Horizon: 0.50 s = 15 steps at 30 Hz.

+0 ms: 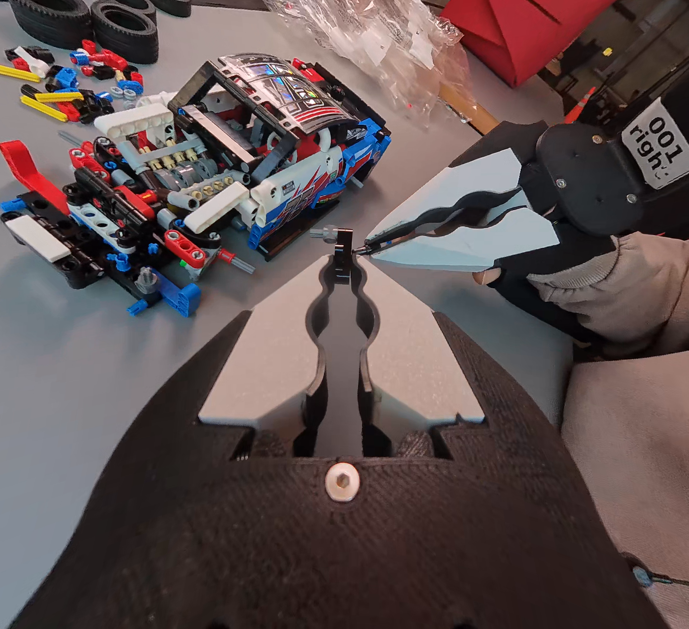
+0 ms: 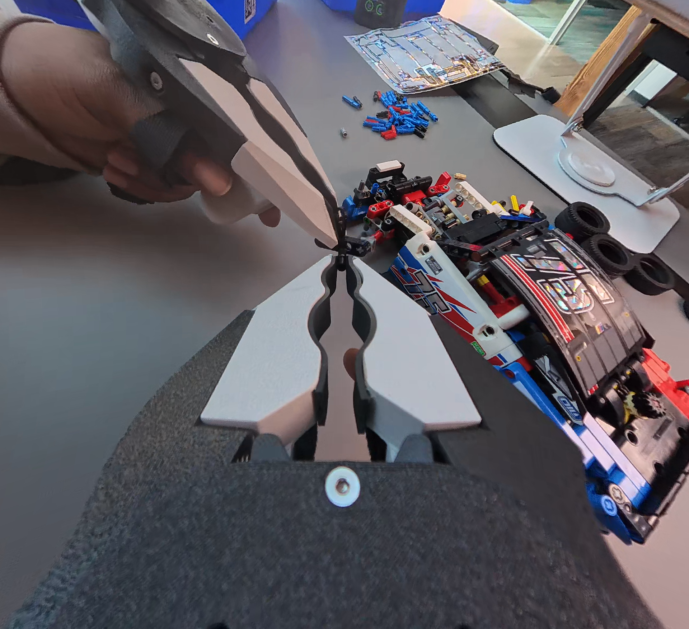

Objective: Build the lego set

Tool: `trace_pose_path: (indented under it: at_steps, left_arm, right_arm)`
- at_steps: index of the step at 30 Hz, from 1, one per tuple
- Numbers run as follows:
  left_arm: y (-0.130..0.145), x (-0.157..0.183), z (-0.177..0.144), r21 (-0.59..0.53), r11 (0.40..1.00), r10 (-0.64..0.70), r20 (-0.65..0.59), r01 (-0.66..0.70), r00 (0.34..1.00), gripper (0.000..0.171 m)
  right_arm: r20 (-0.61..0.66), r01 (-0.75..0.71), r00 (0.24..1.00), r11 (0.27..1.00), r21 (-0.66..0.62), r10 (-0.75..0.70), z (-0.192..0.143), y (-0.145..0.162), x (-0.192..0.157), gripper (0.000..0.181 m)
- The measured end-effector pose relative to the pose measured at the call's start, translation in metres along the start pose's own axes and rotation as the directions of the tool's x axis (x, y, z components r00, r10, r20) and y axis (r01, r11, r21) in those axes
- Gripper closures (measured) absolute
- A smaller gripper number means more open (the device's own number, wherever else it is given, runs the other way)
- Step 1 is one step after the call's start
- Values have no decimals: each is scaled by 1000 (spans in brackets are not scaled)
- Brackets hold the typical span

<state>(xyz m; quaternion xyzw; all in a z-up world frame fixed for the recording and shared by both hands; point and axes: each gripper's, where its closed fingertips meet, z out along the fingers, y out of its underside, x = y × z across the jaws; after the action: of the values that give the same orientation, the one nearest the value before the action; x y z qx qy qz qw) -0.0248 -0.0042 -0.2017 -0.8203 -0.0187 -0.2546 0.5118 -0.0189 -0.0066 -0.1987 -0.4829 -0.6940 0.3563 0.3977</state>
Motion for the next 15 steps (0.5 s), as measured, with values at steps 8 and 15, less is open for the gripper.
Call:
trace_pose_path:
  at_steps: [8,15]
  left_arm:
    - [-4,0,0,28,995,91,75,-93,993,165]
    - [-10,3,-2,80,991,100,80,-106,992,165]
  right_arm:
    - [-18,-73,997,997,24,73,0,-4,3,179]
    - [-49,-132,990,989,58,135,-2,-9,8,179]
